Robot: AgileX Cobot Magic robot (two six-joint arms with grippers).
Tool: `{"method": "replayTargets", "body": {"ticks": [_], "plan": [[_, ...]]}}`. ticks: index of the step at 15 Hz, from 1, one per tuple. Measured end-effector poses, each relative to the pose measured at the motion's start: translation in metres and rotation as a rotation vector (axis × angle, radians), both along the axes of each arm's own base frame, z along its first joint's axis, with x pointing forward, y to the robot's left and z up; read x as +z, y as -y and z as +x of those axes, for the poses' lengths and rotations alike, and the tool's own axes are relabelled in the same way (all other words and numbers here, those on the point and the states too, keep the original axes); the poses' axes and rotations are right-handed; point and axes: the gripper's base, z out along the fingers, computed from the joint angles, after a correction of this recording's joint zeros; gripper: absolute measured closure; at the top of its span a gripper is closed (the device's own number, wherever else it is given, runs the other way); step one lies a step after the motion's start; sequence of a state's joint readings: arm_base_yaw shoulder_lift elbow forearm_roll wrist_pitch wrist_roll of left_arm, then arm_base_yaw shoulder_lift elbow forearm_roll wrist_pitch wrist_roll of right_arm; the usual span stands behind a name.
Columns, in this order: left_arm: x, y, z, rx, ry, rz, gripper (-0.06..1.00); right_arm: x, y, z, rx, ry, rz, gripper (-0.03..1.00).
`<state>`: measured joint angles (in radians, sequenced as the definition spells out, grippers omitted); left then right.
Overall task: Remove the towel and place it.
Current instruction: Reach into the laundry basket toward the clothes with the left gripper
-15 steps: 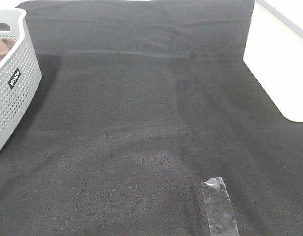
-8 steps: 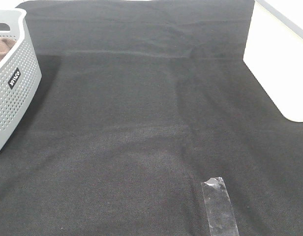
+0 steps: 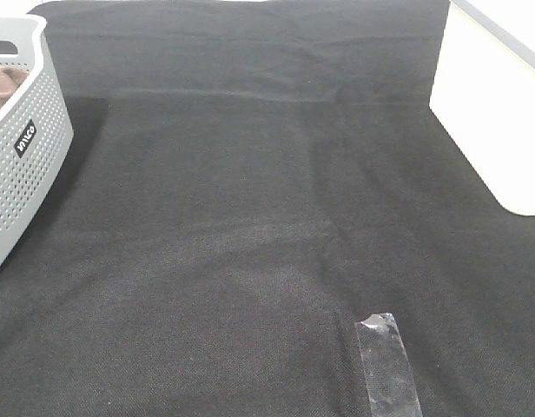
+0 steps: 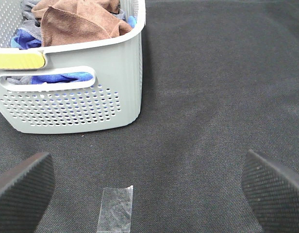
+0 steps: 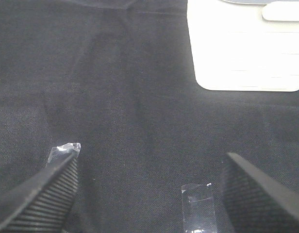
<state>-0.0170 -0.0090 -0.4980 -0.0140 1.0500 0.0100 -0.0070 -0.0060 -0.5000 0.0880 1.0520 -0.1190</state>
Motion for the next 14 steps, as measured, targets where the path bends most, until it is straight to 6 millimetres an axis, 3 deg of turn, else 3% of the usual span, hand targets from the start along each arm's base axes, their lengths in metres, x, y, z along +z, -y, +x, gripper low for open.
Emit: {"method": "replayTargets", "body": {"ticks": [14], "plan": [[0.0000,0.0000,0.0000,0.000,0.000,0.000,-0.05,0.0000,0.0000,0.0000,0.000,0.000,0.000,0.23]]}}
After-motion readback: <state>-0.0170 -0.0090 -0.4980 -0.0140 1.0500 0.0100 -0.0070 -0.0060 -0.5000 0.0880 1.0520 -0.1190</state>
